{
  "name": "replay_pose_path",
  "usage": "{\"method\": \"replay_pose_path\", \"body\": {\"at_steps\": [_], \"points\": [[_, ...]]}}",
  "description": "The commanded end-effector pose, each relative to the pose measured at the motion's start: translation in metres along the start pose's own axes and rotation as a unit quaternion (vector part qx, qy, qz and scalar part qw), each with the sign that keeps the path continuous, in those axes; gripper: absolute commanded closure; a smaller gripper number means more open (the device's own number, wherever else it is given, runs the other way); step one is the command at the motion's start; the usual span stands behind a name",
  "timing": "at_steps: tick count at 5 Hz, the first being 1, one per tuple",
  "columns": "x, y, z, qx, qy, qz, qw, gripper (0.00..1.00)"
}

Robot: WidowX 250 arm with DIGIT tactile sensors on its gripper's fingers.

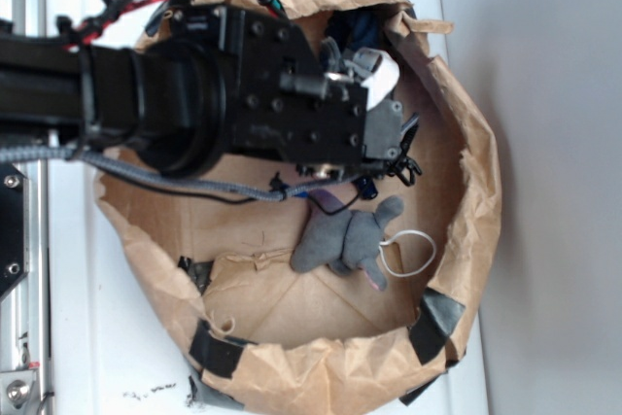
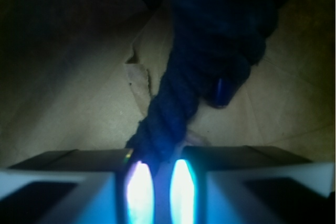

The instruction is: Grab the blue rope.

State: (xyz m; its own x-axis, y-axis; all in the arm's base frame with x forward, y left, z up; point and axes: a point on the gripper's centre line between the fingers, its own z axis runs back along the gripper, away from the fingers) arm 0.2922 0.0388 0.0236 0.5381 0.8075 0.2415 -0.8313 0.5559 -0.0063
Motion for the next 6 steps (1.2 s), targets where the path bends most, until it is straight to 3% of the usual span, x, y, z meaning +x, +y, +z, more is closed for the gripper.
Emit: {"method": "replay_pose_path", "body": {"at_steps": [1, 4, 6], "points": [[0.007, 0.003, 0.02, 0.01, 0.034, 0.013, 0.999, 0.0], [0.026, 0.02, 0.044, -0.002, 0.08, 0.034, 0.996, 0.0], [0.028, 0.023, 0.072, -0.065, 0.112, 0.01, 0.992, 0.0]]}}
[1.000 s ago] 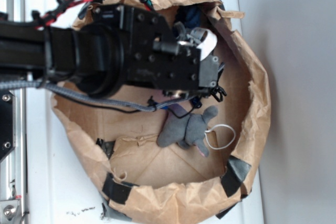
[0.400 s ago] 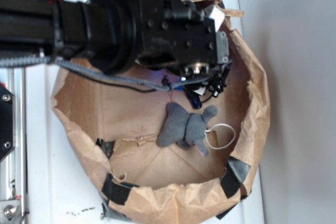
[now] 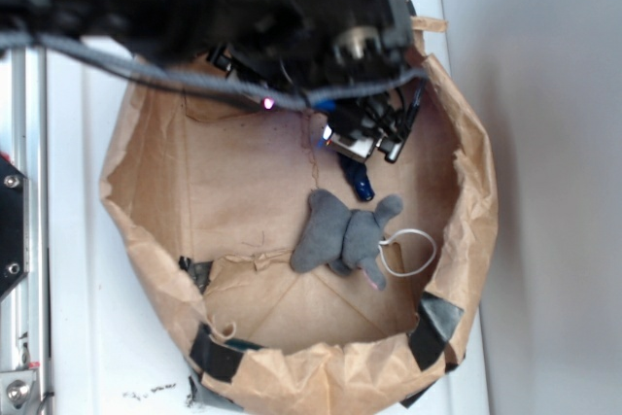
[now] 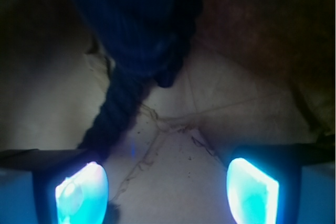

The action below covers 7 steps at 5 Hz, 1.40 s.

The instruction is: Grab the blue rope.

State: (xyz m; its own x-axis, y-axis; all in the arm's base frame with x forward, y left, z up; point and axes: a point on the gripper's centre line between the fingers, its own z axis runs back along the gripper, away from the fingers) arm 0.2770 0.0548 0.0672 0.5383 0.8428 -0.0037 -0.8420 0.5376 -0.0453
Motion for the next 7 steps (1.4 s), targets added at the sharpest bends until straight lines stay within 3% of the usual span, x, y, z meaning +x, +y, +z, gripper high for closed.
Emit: {"method": "replay_pose_path", "body": {"at_steps": [1, 3, 5, 6, 7], "points": [[0.005, -0.007, 0.026, -0.046, -0.007, -0.007, 0.999, 0.0], [0.003, -0.024, 0.003, -0.051, -0.017, -0.002, 0.999, 0.0], [0.005, -0.036, -0.03, -0.027, -0.055, 0.008, 0.998, 0.0], [0.008, -0.037, -0.033, -0.017, -0.053, 0.018, 0.998, 1.0], [0.008, -0.037, -0.035, -0.014, -0.062, 0.022, 0.998, 1.0]]}}
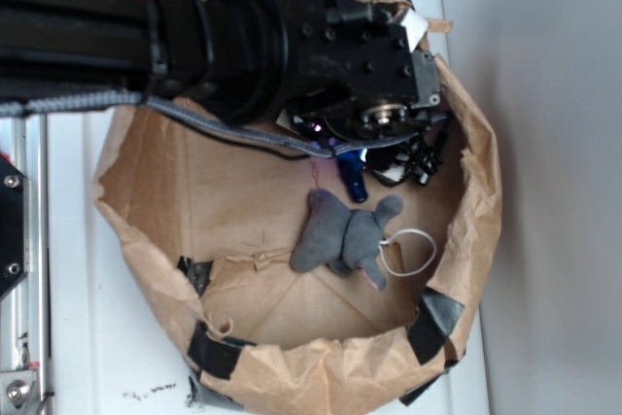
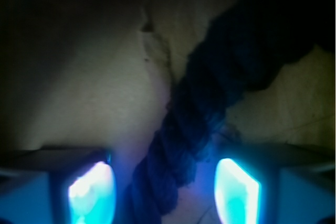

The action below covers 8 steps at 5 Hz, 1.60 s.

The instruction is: Grab the blue rope.

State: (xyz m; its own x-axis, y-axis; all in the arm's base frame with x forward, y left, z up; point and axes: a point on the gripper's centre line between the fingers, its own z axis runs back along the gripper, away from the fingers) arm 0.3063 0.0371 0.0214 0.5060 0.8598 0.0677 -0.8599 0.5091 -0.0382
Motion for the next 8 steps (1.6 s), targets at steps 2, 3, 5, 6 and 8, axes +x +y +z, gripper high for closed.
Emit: {"method": "replay_pose_path", "body": {"at_steps": [2, 3, 5, 6, 8], "points": [[0.004, -0.005, -0.003, 0.001, -0.07, 0.022, 0.997, 1.0], [0.004, -0.001, 0.0, -0.004, -0.086, 0.027, 0.996, 1.0], [0.005, 0.016, 0.058, -0.035, -0.018, -0.04, 0.998, 1.0], [0.004, 0.029, 0.088, -0.055, 0.005, -0.092, 0.994, 1.0], [-0.011, 0.041, 0.112, -0.067, -0.064, -0.165, 0.982, 1.0]]}}
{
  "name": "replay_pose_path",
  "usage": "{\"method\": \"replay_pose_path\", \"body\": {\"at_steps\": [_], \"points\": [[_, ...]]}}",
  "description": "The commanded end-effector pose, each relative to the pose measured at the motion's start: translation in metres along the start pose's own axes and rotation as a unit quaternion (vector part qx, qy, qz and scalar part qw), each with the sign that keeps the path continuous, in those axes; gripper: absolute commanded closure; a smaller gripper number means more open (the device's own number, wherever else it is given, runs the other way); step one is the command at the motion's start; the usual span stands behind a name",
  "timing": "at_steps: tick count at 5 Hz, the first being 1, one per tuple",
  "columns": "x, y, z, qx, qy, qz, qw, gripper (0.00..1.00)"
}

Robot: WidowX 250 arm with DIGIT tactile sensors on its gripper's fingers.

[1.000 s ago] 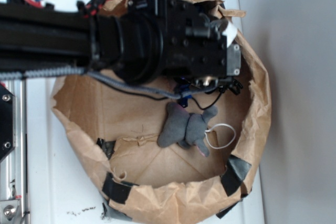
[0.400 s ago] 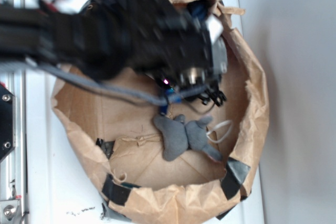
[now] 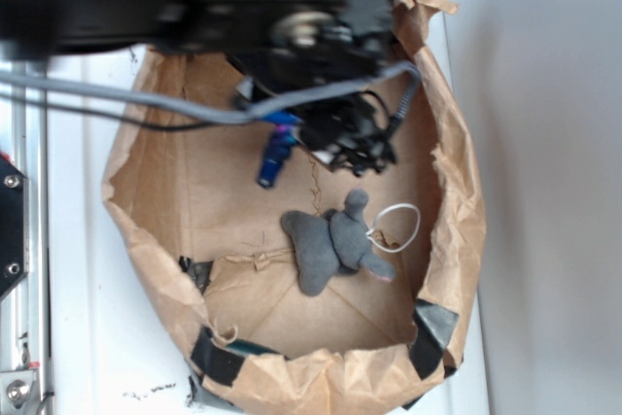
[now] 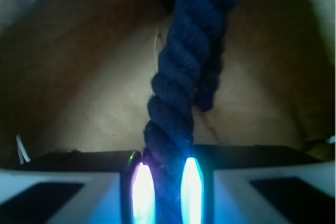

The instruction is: Grab the blue rope.

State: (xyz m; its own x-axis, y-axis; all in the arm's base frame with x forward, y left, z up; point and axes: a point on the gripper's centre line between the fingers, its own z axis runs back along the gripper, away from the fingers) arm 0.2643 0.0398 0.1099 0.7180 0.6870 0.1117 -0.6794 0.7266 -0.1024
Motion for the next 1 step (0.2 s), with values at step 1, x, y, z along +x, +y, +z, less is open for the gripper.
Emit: {"method": "replay_pose_path", "body": {"at_steps": [1], "points": [[0.0034, 0.005, 0.019, -0.014, -0.049, -0.047, 0.998, 1.0]]}}
